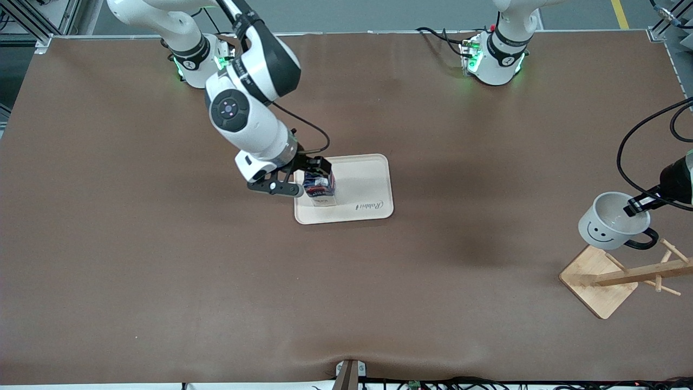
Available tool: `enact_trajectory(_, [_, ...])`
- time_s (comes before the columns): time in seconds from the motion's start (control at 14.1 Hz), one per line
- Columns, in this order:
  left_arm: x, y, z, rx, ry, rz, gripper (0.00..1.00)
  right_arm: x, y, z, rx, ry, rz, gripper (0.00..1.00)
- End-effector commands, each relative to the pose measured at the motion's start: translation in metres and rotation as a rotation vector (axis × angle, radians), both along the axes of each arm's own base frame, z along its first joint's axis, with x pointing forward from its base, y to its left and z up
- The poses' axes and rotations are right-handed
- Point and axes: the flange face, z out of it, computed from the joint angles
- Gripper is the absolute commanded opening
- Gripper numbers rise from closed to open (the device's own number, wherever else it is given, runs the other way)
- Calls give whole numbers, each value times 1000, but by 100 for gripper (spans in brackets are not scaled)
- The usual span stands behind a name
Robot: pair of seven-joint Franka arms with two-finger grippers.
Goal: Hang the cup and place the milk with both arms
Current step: 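Grasp the milk carton with the right gripper while the left gripper hangs the mug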
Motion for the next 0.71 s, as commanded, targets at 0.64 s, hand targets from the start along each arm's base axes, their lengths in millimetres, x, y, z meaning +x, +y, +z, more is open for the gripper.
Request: enact_trajectory(0.64, [-14,-8,-2,171,-214,-223,0,1,26,-58,-75,-77,-24,84])
